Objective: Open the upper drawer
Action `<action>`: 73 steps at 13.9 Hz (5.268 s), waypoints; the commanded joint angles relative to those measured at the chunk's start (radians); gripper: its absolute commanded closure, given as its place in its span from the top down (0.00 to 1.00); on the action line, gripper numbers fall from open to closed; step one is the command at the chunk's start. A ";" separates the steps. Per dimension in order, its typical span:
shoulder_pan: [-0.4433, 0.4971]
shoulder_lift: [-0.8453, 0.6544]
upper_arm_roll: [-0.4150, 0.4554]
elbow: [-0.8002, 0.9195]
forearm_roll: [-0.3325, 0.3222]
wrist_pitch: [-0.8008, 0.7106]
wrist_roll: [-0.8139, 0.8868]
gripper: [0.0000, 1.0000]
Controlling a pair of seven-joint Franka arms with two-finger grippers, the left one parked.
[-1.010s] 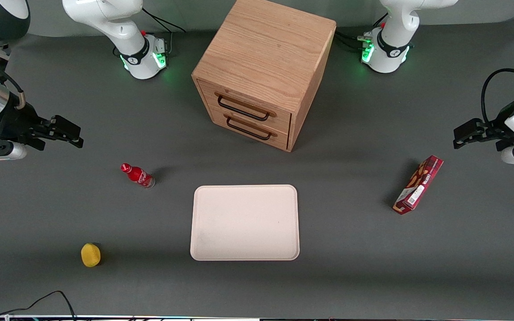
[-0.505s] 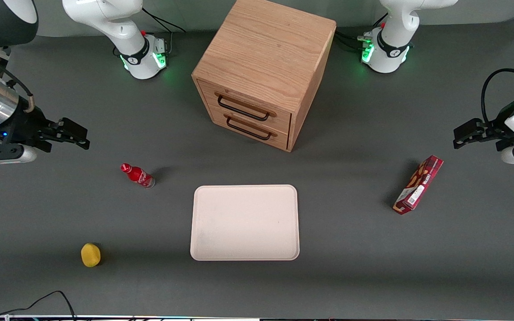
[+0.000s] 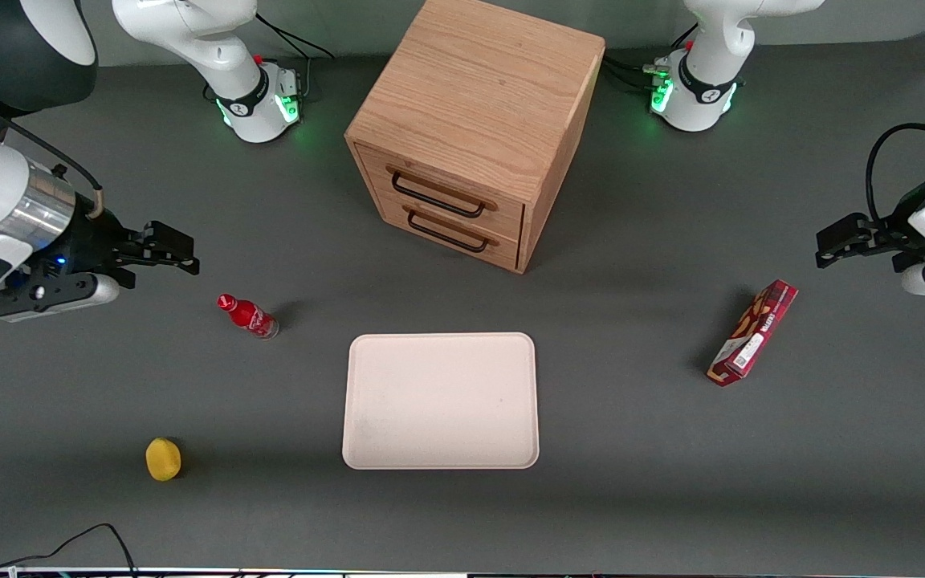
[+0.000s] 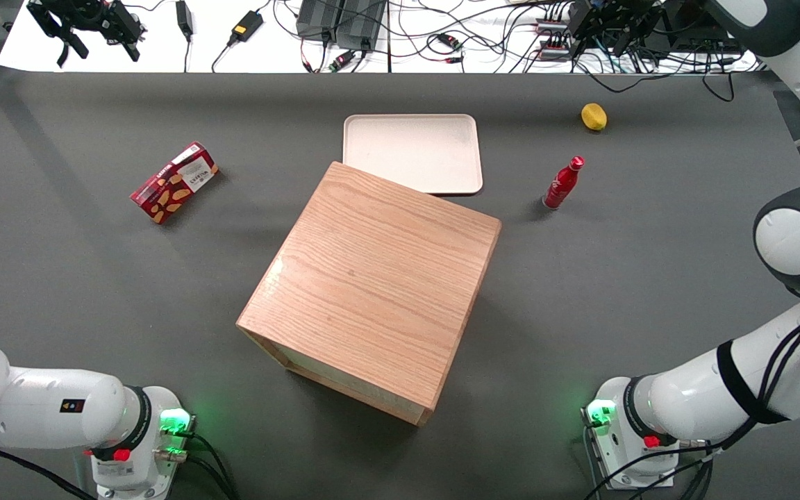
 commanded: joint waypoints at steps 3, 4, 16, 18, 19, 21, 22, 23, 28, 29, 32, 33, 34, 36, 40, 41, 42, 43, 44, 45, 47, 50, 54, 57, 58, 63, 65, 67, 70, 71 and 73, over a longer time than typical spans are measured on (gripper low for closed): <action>0.051 0.032 0.007 0.006 0.088 0.016 -0.252 1.00; 0.051 0.036 0.007 0.008 0.120 0.021 -0.252 1.00; 0.252 0.150 0.043 0.008 0.124 -0.013 -0.535 1.00; 0.265 0.156 0.045 0.011 0.124 -0.014 -0.618 1.00; 0.272 0.161 0.045 0.014 0.127 -0.028 -0.650 1.00; 0.267 0.164 0.045 0.034 0.133 -0.086 -0.733 1.00; 0.258 0.173 0.044 0.037 0.194 -0.089 -0.758 1.00; 0.246 0.176 0.040 0.037 0.266 -0.088 -0.767 1.00; 0.267 0.199 0.047 0.043 0.242 -0.088 -0.839 1.00; 0.273 0.208 0.050 0.043 0.243 -0.083 -0.830 1.00; 0.310 0.228 0.062 0.041 0.257 -0.063 -0.809 1.00; 0.316 0.233 0.062 0.041 0.262 -0.051 -0.800 1.00; 0.324 0.236 0.062 0.037 0.274 -0.039 -0.792 1.00; 0.342 0.247 0.062 0.032 0.279 -0.027 -0.790 1.00; 0.374 0.271 0.062 0.031 0.280 0.007 -0.755 1.00; 0.379 0.276 0.062 0.031 0.279 0.012 -0.744 1.00; 0.382 0.279 0.062 0.031 0.279 0.016 -0.744 1.00; 0.384 0.282 0.062 0.029 0.280 0.019 -0.743 1.00; 0.385 0.285 0.063 0.025 0.280 0.024 -0.743 1.00; 0.396 0.285 0.063 0.015 0.280 0.038 -0.740 1.00; 0.397 0.285 0.063 0.005 0.282 0.049 -0.740 1.00; 0.399 0.293 0.065 0.003 0.282 0.055 -0.734 1.00; 0.433 0.293 0.065 -0.035 0.279 0.088 -0.726 1.00; 0.434 0.290 0.065 -0.051 0.277 0.101 -0.726 1.00; 0.434 0.290 0.065 -0.054 0.272 0.107 -0.726 1.00; 0.434 0.296 0.063 -0.057 0.262 0.125 -0.727 1.00; 0.436 0.290 0.065 -0.086 0.257 0.154 -0.727 1.00; 0.434 0.290 0.065 -0.092 0.246 0.159 -0.727 1.00; 0.436 0.291 0.065 -0.110 0.237 0.185 -0.727 1.00; 0.436 0.296 0.065 -0.110 0.237 0.191 -0.727 1.00; 0.436 0.297 0.065 -0.109 0.236 0.191 -0.727 1.00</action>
